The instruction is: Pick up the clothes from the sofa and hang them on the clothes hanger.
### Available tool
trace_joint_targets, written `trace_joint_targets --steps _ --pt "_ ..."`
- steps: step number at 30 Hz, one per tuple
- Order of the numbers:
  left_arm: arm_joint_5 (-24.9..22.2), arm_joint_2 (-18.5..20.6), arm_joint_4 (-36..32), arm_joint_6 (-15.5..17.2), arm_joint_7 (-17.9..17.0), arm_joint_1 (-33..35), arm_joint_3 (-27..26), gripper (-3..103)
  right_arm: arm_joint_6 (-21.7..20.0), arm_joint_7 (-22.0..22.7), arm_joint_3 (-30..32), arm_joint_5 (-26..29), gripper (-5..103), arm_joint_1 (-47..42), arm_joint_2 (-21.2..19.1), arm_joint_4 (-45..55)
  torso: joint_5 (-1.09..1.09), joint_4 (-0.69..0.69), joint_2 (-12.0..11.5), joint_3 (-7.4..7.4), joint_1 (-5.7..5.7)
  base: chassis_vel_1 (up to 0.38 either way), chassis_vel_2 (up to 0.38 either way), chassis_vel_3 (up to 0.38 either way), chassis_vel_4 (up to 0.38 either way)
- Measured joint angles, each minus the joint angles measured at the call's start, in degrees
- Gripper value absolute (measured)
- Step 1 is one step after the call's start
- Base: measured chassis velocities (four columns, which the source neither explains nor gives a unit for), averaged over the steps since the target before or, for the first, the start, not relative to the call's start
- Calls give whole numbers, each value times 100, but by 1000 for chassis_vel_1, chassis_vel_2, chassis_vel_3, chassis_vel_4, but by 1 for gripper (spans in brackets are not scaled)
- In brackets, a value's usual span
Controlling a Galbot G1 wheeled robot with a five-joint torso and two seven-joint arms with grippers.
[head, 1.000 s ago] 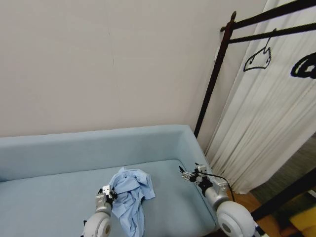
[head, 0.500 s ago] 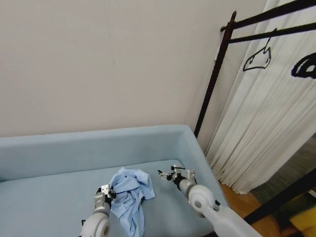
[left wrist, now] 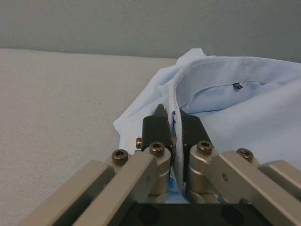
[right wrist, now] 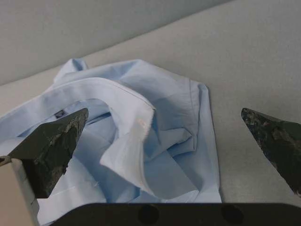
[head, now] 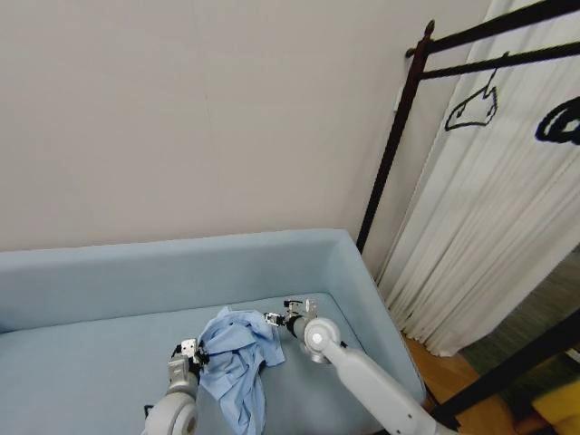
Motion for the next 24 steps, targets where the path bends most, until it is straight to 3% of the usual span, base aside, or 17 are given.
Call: trace_joint_targets --steps 8,12,19,21,24 --pt "-2 4 6 -5 13 -19 -1 3 44 -41 45 -55 103 31 219 -458 0 0 0 -1 0 0 0 0 0" --pt "-2 7 21 -7 21 -26 2 3 67 -69 54 -91 99 26 267 -506 0 0 0 -1 0 0 0 0 0" --pt "11 0 52 -10 30 -60 31 3 93 -91 23 -104 68 24 408 -557 0 1 0 -1 0 0 0 0 0" --pt "14 -1 53 -10 31 -63 34 3 94 -95 17 -105 68 21 431 -565 1 0 0 -1 0 0 0 0 0" --pt "27 -5 58 -12 32 -67 37 3 105 -96 -3 -114 52 12 479 -590 1 1 0 -1 0 0 0 0 0"
